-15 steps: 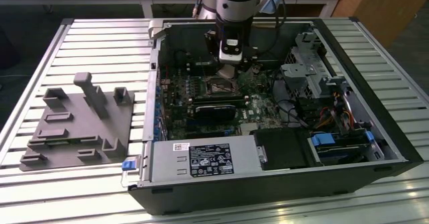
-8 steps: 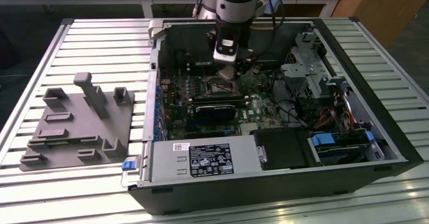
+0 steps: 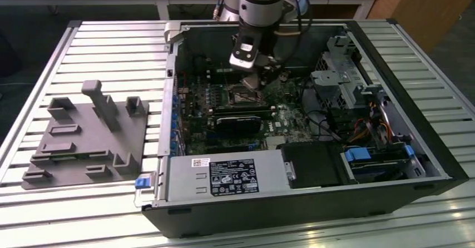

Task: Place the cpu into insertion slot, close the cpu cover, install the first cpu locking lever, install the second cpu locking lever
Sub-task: 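Place the cpu into insertion slot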

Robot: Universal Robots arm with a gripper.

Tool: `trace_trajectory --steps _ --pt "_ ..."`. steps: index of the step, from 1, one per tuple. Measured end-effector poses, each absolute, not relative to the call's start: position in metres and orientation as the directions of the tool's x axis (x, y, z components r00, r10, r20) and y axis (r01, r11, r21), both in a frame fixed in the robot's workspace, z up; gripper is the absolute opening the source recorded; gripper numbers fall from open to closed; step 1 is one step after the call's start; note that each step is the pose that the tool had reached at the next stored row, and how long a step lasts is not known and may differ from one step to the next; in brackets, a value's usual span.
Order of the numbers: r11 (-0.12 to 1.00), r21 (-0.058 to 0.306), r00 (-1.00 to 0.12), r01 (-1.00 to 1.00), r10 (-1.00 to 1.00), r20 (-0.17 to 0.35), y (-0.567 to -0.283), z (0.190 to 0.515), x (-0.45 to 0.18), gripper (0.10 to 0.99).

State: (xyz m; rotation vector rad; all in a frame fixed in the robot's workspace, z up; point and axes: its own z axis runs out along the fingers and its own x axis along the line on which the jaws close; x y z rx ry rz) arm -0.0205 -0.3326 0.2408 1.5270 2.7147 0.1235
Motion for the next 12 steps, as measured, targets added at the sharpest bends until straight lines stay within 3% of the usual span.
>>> trace_trajectory --steps 12 --pt "0.322 0.081 -0.324 0.943 0.946 0.017 -0.3326 0.2374 -0.0205 0.541"
